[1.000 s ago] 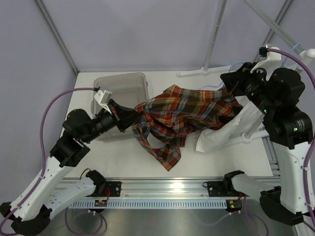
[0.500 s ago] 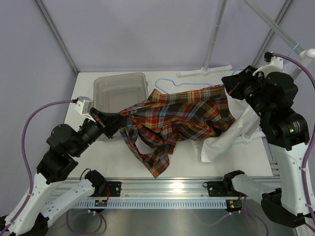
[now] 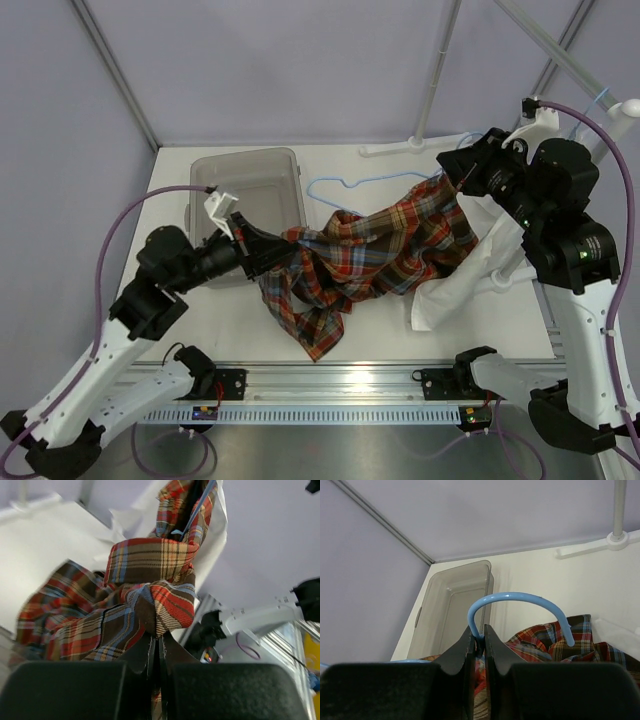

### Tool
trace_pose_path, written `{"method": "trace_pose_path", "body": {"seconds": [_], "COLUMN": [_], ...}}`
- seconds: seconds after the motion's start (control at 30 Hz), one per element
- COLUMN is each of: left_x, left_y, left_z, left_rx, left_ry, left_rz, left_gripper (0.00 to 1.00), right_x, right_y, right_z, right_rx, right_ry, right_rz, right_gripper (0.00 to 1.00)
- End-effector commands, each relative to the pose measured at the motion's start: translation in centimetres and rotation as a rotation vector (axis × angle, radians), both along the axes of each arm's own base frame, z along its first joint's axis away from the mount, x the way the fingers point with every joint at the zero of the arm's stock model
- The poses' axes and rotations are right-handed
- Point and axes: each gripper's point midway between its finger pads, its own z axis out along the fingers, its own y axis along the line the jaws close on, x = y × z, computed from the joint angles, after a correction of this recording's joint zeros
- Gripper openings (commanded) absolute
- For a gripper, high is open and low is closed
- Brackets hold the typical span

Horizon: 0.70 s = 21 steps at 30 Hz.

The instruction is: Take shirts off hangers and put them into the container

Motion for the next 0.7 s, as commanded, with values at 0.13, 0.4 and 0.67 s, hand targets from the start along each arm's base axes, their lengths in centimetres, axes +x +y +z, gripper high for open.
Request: {"method": "trace_pose_path", "body": {"seconds": [0.13, 0.4, 0.67], "left_x": [0.0, -0.9, -4.4], "left_y": [-3.0, -2.2, -1.8], "left_z": [-4.0, -2.7, 3.6], "left_rx": [0.046, -0.003, -0.069], "left_ry": [0.14, 0.051, -0.175], "left_rz": [-0.143, -0.139, -0.292], "left_gripper": [0.05, 0.55, 0.65], "right_x": [-1.3, -1.0, -0.8], "right_y": [1.1, 1.8, 2.2], "right_z": [0.7, -1.5, -4.5], "right_rx": [-0.07, -0.107, -0.136], "right_ry": [-0.108, -0.062, 0.01], "right_rz": [0.119, 0.167, 0.202], "right_gripper": [0.0, 0.0, 0.0]}}
